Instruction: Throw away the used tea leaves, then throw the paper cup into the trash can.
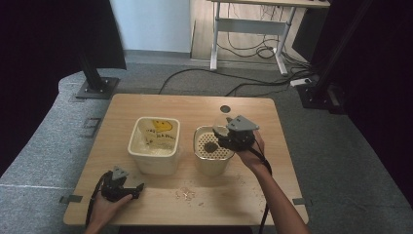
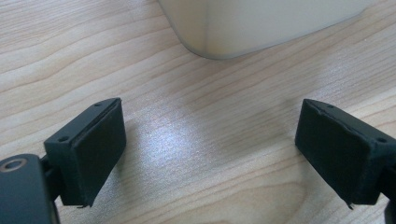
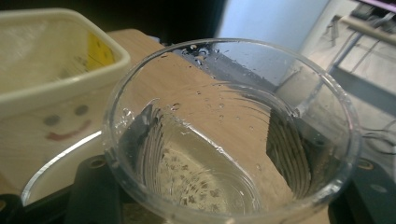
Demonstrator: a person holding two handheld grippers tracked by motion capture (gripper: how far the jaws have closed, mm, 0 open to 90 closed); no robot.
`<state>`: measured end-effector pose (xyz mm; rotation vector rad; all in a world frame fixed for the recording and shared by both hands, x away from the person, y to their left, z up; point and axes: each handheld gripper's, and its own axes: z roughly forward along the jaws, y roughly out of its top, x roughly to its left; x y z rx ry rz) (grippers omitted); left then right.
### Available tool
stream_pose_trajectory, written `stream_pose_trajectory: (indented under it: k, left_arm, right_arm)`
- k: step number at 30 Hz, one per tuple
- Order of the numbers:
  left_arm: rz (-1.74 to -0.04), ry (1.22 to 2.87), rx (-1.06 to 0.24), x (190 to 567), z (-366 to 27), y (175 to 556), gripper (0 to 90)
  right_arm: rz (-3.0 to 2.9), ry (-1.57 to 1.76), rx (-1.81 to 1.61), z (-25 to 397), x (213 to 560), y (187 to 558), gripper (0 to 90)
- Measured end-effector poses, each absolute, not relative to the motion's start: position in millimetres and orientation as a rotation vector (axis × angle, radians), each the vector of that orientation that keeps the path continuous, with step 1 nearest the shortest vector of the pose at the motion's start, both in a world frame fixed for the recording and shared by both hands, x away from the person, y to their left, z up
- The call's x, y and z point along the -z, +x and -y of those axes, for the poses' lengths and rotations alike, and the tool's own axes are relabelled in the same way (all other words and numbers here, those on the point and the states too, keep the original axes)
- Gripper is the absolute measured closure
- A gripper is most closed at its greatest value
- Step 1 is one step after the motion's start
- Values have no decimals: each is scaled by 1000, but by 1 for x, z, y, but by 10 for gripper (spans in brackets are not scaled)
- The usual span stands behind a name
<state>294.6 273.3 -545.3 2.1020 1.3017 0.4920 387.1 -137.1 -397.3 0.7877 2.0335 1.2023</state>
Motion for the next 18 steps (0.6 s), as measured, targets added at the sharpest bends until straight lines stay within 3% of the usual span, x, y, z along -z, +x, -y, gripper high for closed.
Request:
stream_pose_trajectory:
  k: [12, 18]
  left_arm:
    - [-1303, 2102, -492, 545, -274, 295, 81]
    - [-1303, 2102, -493, 545, -274, 294, 81]
  right_arm:
    - [-1987, 958, -1523, 144, 390, 390, 355]
    - [-1984, 931, -1611, 120, 376, 394, 351]
